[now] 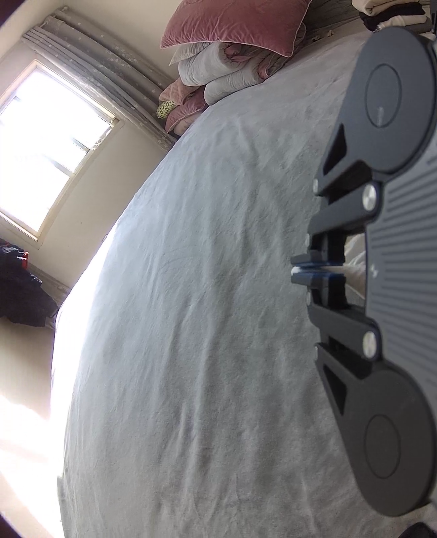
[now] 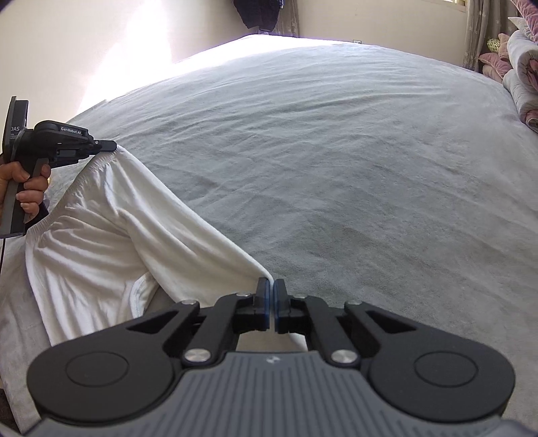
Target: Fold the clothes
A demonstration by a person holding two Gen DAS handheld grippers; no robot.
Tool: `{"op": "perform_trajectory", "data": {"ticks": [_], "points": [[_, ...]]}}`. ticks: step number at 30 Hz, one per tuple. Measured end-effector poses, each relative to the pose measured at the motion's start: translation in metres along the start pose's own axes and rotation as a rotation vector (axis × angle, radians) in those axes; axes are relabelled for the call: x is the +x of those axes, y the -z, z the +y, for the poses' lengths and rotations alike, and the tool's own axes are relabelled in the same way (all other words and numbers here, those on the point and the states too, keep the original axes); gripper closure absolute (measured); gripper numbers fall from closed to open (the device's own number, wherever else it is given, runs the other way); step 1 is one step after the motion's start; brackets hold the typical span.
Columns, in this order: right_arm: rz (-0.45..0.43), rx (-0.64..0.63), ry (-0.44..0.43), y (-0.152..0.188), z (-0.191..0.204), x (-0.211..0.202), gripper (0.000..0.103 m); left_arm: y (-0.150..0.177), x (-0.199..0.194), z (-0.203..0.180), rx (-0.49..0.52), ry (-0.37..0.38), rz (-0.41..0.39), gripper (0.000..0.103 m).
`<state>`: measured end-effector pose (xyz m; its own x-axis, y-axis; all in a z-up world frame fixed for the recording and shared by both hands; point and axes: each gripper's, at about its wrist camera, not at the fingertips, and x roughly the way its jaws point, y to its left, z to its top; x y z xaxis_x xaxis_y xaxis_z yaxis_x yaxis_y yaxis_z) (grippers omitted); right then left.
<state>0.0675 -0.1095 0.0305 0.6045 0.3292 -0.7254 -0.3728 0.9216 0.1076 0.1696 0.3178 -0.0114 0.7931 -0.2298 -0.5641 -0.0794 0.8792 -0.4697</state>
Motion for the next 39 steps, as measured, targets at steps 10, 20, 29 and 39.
{"op": "perform_trajectory", "data": {"ticks": [10,20,29,39], "points": [[-0.057,-0.092,0.160,-0.074,-0.021,0.035,0.100,-0.004,0.005,-0.012,0.000,-0.118,-0.168,0.101],[-0.049,-0.161,0.284,-0.126,-0.019,0.117,0.100,0.001,0.025,0.002,-0.004,-0.211,-0.197,0.101],[0.007,-0.176,0.312,-0.126,-0.020,0.169,0.101,0.013,0.049,0.014,0.036,-0.287,-0.155,0.099],[0.023,-0.046,0.185,-0.129,-0.043,0.127,0.051,0.012,0.017,-0.024,0.114,-0.254,-0.153,0.057]]}}
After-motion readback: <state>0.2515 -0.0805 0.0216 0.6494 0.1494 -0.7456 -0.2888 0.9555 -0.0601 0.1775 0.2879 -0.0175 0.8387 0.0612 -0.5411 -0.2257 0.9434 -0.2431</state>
